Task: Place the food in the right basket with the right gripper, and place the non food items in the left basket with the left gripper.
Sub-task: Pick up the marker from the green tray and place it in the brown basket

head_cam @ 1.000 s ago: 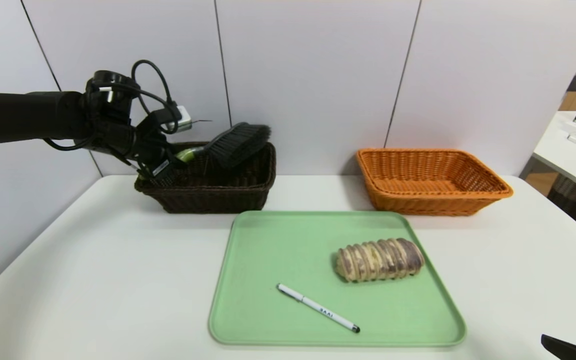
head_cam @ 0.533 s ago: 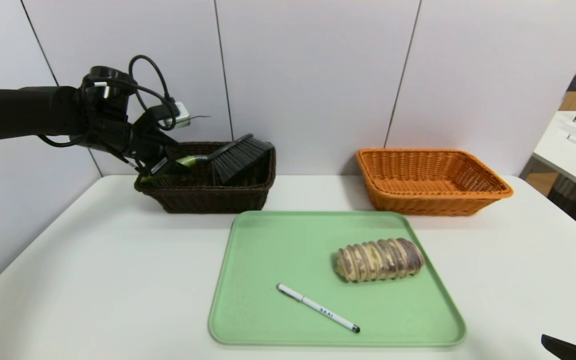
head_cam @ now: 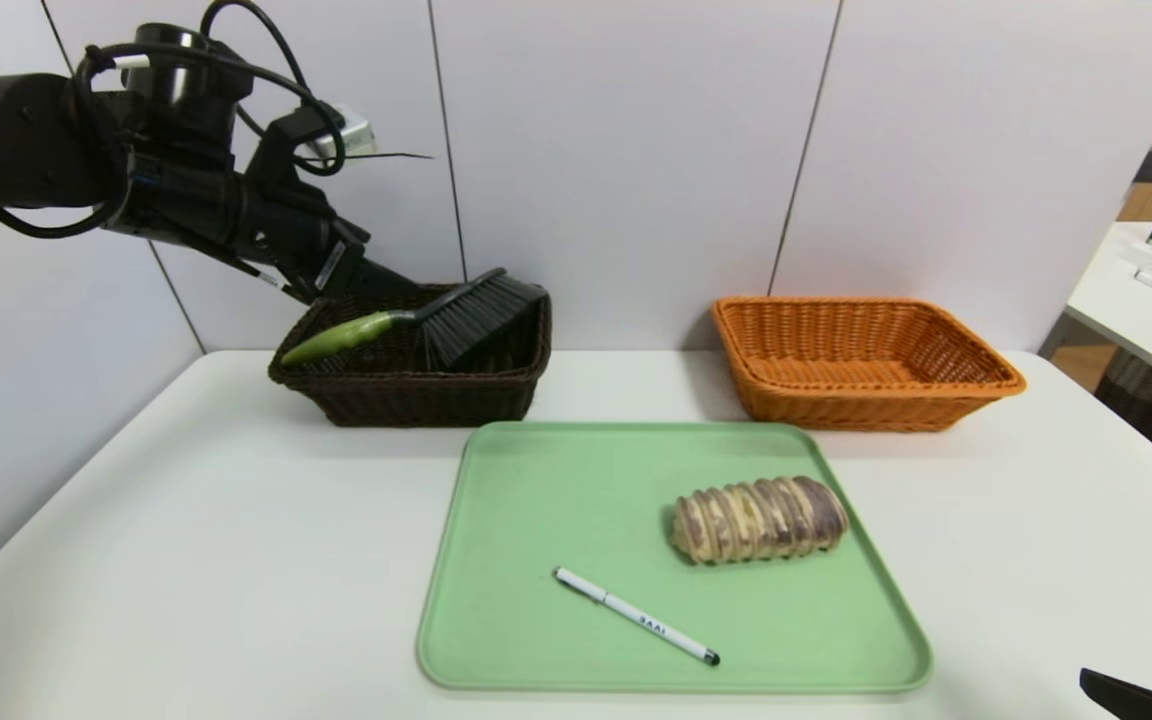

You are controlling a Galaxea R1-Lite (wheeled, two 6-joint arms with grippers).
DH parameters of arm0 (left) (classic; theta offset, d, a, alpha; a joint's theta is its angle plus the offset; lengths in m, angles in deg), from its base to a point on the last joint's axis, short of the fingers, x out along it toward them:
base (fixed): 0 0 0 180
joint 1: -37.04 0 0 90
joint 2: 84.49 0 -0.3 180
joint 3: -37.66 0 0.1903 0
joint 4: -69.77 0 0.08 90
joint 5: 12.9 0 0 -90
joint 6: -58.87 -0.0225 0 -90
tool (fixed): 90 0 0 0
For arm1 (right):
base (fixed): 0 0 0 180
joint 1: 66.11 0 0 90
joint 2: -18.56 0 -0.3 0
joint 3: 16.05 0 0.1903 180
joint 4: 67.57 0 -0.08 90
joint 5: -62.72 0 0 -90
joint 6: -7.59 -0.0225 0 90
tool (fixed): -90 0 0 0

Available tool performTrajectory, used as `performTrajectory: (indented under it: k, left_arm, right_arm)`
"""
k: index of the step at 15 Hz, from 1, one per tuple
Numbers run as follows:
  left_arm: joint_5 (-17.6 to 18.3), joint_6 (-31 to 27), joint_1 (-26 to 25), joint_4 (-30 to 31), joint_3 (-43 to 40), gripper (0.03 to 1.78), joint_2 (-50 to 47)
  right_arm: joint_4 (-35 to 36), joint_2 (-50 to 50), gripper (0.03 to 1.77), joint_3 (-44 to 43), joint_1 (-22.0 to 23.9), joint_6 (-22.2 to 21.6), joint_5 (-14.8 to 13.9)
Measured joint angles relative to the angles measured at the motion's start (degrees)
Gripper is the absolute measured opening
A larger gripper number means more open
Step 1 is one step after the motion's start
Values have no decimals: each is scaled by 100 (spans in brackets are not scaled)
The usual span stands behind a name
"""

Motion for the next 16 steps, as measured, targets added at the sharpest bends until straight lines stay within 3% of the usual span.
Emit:
performTrajectory:
  k: [2, 5, 11, 16]
  left_arm:
    - [1, 719, 388, -323, -223, 158, -289]
    - [-11, 1139, 1023, -361, -925, 162, -621]
    - [-21, 1133, 2370, 584, -2295, 167, -809]
    - [1, 1097, 3032, 669, -2689, 168, -521]
  right_arm:
    - [2, 0, 171, 0, 0, -2, 2]
    - [9, -5, 171, -20, 0, 0, 2]
    - [7, -39, 171, -37, 0, -5, -44]
    - [16, -41, 171, -61, 0, -2, -48]
